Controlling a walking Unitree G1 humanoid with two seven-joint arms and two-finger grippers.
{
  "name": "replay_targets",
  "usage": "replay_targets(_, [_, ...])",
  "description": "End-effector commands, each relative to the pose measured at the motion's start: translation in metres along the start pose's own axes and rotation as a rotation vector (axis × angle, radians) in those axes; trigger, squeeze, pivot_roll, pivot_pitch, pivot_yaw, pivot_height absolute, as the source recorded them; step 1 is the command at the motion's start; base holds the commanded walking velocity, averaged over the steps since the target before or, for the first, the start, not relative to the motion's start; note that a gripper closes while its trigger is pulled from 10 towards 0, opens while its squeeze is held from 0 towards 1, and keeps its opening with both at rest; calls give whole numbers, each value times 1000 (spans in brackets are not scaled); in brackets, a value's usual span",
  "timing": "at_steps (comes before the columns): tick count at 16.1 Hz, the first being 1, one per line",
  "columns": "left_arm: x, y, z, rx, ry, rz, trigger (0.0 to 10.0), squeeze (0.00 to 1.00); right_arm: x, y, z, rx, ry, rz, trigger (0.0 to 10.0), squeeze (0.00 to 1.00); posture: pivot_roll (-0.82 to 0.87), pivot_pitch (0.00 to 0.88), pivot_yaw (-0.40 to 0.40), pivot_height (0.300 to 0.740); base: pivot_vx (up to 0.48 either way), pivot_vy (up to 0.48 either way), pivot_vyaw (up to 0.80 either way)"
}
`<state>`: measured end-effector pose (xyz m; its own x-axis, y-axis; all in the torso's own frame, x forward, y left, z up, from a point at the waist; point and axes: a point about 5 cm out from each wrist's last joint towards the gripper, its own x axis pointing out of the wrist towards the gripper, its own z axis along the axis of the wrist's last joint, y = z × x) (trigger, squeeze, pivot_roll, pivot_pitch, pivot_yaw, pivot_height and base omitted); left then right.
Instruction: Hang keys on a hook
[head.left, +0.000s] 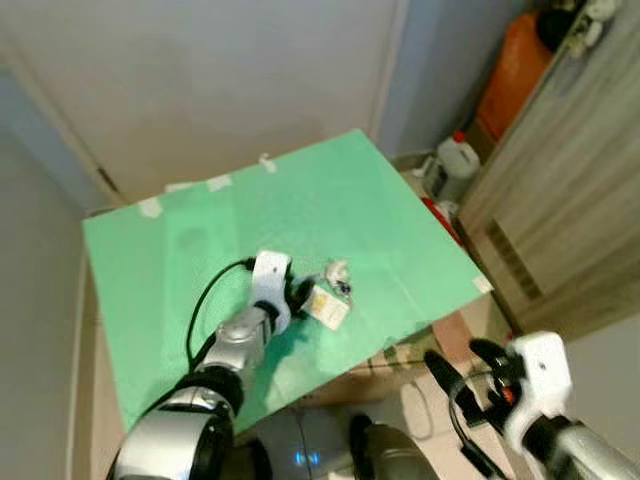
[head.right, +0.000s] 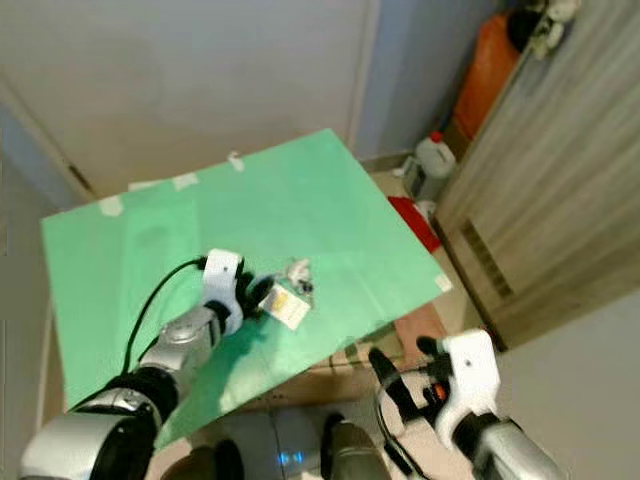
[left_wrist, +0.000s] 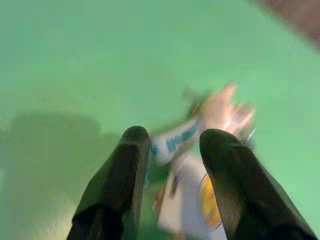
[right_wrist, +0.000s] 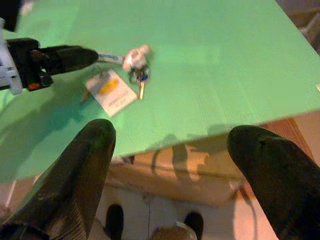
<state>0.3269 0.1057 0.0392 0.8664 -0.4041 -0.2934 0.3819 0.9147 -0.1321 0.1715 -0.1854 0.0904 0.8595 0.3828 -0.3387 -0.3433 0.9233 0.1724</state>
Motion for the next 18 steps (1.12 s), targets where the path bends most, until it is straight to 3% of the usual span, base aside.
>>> replay_targets(1, [-1, -2, 4, 11, -47, -32, 0, 0, 10, 2, -5, 1, 4, 6, 10000, 0, -243, 79, 25, 740, 0, 0, 0])
replay_targets(3, [0, -3, 17, 12, -118, -64, 0, 0, 37, 3, 1, -7, -32, 35, 10000, 0, -187, 34, 28, 740, 0, 0, 0])
replay_targets(5, [-1, -3, 24, 22, -153, -70, 0, 0, 47, 3, 5, -8, -51, 43, 10000, 0, -160, 11, 28, 740, 0, 0, 0])
replay_targets(9, [-2, -3, 27, 34, -173, -64, 0, 0, 53, 3, 8, -7, -64, 48, 10000, 0, -147, 1, 28, 740, 0, 0, 0])
replay_targets(10, [-5, 0, 42, 72, -230, -55, 0, 0, 72, 4, 15, -8, -100, 65, 10000, 0, -50, 0, 41, 740, 0, 0, 0])
replay_targets(11, [-9, 7, 58, 200, -267, 4, 0, 0, 103, 8, 32, -10, -163, 92, 10000, 0, -38, 0, 43, 740, 0, 0, 0])
replay_targets(12, [-7, 12, 57, 228, -252, 33, 4863, 0, 105, 8, 34, -12, -166, 96, 10000, 0, -39, 0, 43, 740, 0, 0, 0])
replay_targets(13, [-3, 16, 62, 245, -243, 35, 10000, 1000, 105, 9, 32, -26, -162, 102, 10000, 0, -47, 0, 46, 740, 0, 0, 0])
replay_targets(18, [4, 19, 64, 329, -144, 24, 10000, 1000, 103, 6, 28, -52, -166, 101, 10000, 0, -103, 0, 75, 740, 0, 0, 0])
